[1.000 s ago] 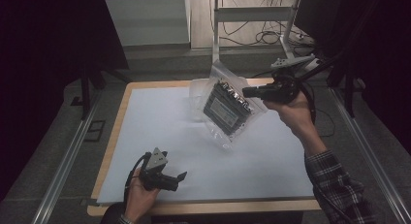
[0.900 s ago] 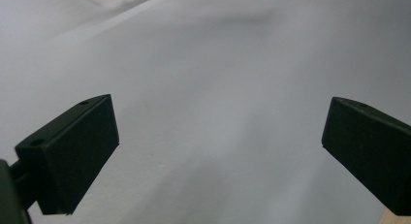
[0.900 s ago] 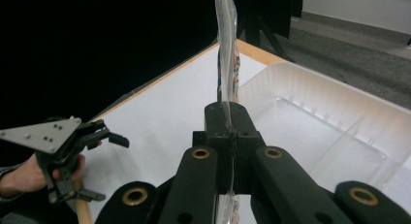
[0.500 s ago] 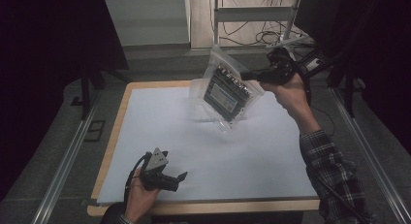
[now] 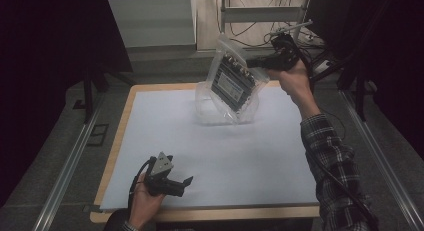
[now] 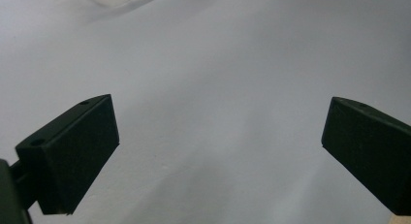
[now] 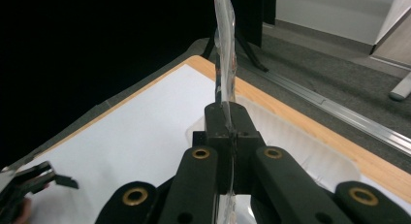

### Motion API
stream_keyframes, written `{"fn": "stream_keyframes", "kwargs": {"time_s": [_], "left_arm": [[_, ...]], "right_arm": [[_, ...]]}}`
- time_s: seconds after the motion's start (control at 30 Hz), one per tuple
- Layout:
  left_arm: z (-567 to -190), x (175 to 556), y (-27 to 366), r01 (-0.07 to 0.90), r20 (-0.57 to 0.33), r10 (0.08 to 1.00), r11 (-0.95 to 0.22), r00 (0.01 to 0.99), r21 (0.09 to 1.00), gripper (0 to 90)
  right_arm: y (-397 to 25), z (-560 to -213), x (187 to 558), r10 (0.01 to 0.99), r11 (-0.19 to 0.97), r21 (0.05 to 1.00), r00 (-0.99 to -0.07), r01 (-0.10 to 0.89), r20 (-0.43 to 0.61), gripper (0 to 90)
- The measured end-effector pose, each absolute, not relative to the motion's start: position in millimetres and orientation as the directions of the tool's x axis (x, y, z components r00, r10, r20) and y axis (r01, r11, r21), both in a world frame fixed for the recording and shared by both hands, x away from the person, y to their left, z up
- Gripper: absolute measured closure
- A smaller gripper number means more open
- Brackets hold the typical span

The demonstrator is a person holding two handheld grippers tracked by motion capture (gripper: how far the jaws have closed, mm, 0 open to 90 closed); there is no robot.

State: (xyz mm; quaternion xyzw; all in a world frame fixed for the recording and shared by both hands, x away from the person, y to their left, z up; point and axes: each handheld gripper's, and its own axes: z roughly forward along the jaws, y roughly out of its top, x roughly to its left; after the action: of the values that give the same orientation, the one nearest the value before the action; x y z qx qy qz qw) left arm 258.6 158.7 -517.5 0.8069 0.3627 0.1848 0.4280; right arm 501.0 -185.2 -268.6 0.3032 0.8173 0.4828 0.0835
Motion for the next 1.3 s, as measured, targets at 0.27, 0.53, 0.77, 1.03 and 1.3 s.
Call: {"fn": "stream_keyframes", "kwargs": {"time_s": [0.27,0.53,0.77,1.03,1.3], "left_arm": [[-517.7,258.5,158.4,0.429,-0.019,0.743,-0.365,0.669,0.826,0.0],[-517.6,258.3,158.2,0.424,-0.018,0.74,-0.365,0.672,0.829,0.0],[-517.6,258.4,158.0,0.423,-0.015,0.737,-0.371,0.676,0.827,0.0],[-517.6,258.1,157.5,0.42,-0.01,0.735,-0.376,0.678,0.826,0.0],[-517.9,258.3,157.5,0.421,-0.014,0.734,-0.374,0.679,0.826,0.0]], "right_arm": [[-180.0,-268.4,521.0,0.59,0.348,0.844,-0.795,0.408,0.141,89.1],[-171.1,-273.3,536.2,0.596,0.373,0.839,-0.796,0.397,0.112,89.1],[-160.9,-279.5,547.4,0.597,0.386,0.831,-0.795,0.4,0.105,89.1],[-145.7,-290.4,554.0,0.603,0.42,0.802,-0.791,0.425,0.103,89.1],[-131.9,-314.6,563.6,0.609,0.45,0.77,-0.786,0.452,0.105,89.1]]}}
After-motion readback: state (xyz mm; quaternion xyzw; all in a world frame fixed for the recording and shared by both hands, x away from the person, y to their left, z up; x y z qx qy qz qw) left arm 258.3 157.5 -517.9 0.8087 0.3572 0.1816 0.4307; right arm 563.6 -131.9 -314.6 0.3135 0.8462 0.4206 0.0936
